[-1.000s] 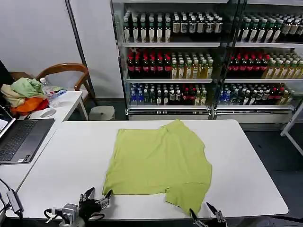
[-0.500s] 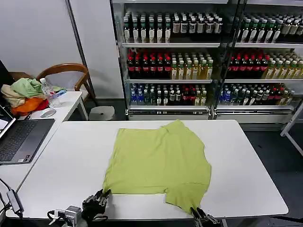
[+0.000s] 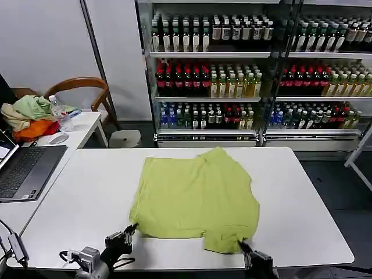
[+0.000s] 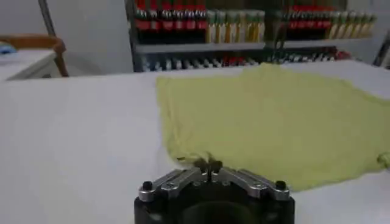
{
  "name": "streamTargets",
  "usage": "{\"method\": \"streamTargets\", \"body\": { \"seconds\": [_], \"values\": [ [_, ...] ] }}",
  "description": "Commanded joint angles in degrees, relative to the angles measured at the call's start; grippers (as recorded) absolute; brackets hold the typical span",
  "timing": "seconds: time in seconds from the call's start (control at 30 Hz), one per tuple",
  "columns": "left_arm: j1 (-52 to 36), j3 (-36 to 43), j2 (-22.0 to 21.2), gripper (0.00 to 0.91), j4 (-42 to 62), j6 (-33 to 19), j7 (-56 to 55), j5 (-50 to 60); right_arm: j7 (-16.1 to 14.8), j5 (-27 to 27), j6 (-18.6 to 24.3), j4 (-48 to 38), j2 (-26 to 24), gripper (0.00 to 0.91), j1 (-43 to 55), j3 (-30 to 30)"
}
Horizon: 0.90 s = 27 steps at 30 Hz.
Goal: Fold and organize the clothes.
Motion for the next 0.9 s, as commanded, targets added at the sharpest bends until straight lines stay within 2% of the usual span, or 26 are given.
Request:
{"method": "streamTargets", "body": {
  "seconds": [0.03,0.47,0.9],
  "values": [
    [-9.8,0.8,0.4,0.04,4.7,-1.9,1.8,-5.7,-0.2,3.3,-1.9,-2.9,0.1,0.0,10.5,1.4],
    [-19.3,3.6,0.2,0.05,10.9,-1.7,1.6,-11.2,-0.9,2.5,-3.8,-11.6,1.9,0.0,23.1,-2.9],
    [-25.6,7.5,-0.6,0.04,21.3,-1.7,3.5,-11.2,-1.4,0.0,-4.3,-19.6,1.9,0.0,29.9,-7.4]
  ]
}}
